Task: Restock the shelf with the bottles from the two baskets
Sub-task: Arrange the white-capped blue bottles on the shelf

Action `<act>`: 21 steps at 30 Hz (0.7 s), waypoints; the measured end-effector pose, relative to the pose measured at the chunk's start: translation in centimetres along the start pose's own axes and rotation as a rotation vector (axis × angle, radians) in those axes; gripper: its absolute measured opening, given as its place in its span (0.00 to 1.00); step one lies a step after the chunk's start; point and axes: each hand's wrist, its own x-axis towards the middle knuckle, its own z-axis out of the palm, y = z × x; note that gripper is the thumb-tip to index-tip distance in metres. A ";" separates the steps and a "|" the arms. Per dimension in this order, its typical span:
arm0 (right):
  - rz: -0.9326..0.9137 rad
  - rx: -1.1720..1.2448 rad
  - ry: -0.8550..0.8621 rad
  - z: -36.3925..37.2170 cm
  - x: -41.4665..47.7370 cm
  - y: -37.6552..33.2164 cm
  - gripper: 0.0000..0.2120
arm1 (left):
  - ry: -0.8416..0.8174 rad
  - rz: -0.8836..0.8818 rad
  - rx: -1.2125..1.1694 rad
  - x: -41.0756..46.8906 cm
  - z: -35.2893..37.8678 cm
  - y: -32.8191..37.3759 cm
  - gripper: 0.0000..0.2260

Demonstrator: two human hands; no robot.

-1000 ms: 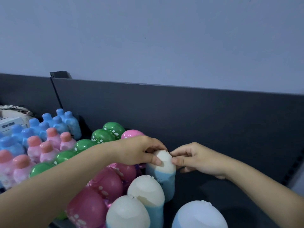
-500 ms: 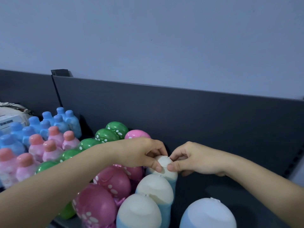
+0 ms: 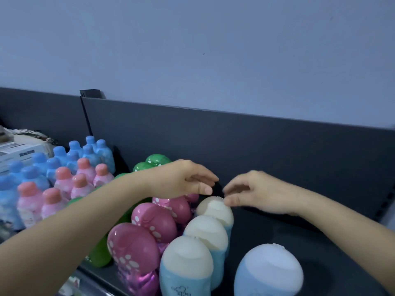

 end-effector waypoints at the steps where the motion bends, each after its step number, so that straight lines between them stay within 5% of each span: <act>1: -0.036 0.006 0.049 -0.5 -0.2 -0.5 0.17 | 0.028 0.003 0.005 -0.4 -0.3 0.3 0.18; 7: -0.284 0.052 0.092 -2.1 -1.5 -4.3 0.09 | 0.216 0.022 0.127 -4.0 -1.4 1.2 0.13; 17: -0.324 -0.647 0.128 -1.9 0.3 -10.7 0.19 | 0.546 -0.235 0.616 -17.5 -7.2 -2.3 0.10; 21: -0.376 -0.749 0.144 -0.7 1.5 -16.4 0.20 | 0.603 -0.385 0.705 -25.9 -8.9 -4.6 0.11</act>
